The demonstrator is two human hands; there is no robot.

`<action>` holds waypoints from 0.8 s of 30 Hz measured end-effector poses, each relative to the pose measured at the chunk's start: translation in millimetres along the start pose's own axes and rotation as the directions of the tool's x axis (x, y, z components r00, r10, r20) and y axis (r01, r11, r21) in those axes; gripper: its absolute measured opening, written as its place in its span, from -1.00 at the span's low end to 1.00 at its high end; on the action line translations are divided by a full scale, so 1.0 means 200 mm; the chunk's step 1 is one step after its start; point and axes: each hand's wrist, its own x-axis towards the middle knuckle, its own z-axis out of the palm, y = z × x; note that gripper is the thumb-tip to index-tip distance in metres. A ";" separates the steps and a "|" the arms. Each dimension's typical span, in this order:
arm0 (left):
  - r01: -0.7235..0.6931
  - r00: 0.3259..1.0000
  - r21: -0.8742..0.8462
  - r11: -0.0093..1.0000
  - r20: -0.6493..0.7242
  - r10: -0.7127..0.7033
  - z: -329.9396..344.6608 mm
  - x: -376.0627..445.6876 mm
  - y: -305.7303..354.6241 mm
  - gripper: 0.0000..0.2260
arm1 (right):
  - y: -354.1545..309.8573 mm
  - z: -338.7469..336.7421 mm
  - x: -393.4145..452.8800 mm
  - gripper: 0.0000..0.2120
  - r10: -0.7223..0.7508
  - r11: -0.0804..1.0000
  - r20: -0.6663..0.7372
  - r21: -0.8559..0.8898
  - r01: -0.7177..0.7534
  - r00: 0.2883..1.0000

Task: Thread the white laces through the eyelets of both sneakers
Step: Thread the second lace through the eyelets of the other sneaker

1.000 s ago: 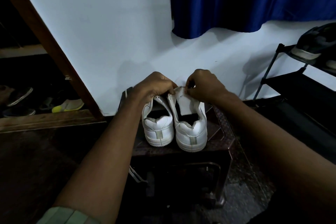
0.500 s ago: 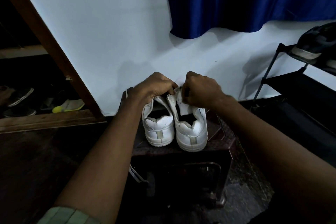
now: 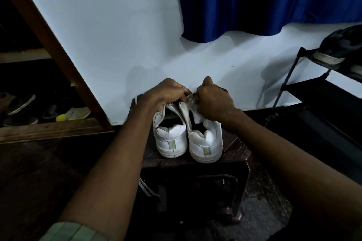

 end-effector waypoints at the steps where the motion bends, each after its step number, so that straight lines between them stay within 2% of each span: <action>1: 0.000 1.000 -0.002 1.000 0.000 0.000 0.00 0.00 0.00 -0.67 | -0.01 0.00 0.00 -0.76 0.016 1.000 -0.003 0.002 -0.016 1.000; 7: -0.002 1.000 -0.001 1.000 0.008 0.002 0.00 0.02 0.00 -0.68 | -0.01 -0.02 0.01 -0.83 0.108 0.994 -0.103 0.004 -0.108 0.989; 9: -0.005 1.000 0.005 1.000 0.011 0.005 -0.01 0.02 -0.01 -0.70 | 0.01 -0.02 0.02 -0.83 0.128 0.992 -0.098 0.025 -0.126 0.987; 19: -0.022 1.000 -0.053 0.998 -0.012 0.022 0.00 0.02 -0.02 -0.76 | -0.02 0.02 0.03 -0.79 0.075 0.996 -0.075 0.058 -0.071 0.994; 24: -0.016 0.997 -0.196 0.981 -0.081 0.000 0.01 0.05 -0.04 -0.88 | -0.03 0.06 0.04 -0.79 0.148 0.976 -0.097 0.175 -0.130 0.984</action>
